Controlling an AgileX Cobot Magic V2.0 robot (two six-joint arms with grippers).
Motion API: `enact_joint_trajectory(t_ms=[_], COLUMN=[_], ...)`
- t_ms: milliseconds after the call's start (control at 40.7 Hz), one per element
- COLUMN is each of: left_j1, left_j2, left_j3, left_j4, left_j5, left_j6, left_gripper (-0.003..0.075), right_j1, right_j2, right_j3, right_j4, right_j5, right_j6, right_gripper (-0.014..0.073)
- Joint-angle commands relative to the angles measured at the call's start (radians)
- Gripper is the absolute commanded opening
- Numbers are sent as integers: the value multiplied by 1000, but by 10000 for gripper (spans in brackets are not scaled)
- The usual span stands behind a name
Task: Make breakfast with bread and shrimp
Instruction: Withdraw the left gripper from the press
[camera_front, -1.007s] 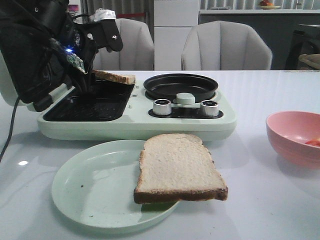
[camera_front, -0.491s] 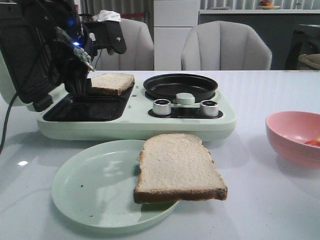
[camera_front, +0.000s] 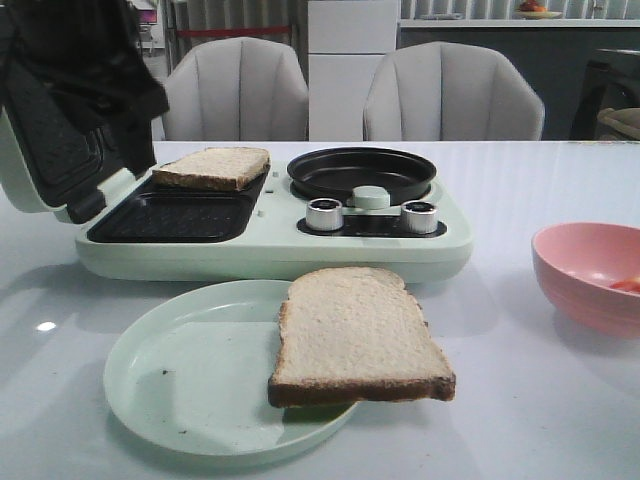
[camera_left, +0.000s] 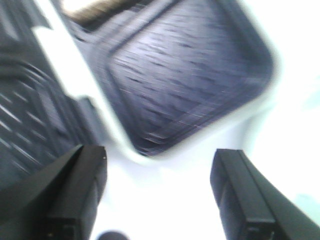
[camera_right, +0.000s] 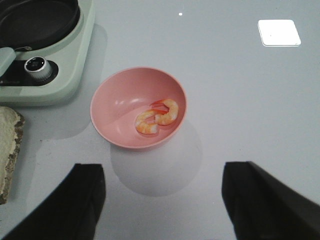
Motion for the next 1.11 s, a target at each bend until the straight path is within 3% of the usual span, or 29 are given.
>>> enact_joint_trajectory(t_ms=[0, 74, 565, 810, 1081], left_j1=[-5, -14, -183, -184, -184], left_j2=[-128, -187, -554, -712, -922], left_j3=[0, 44, 510, 680, 746], left_j4=[-212, -295, -346, -311, -291], left_j5=[-2, -34, -288, -295, -280], left_j6=[5, 5, -4, -5, -5], left_gripper=[475, 475, 475, 473, 424], right_j1=[-6, -6, -6, -6, -6], right_j2=[10, 10, 10, 10, 10], right_j3=[-29, -29, -29, -29, -29], right_j4=[1, 1, 1, 1, 7], right_j5=[-76, -76, -76, -76, -89], right_j6=[-9, -9, -9, -9, -9], right_gripper=[589, 589, 589, 589, 589])
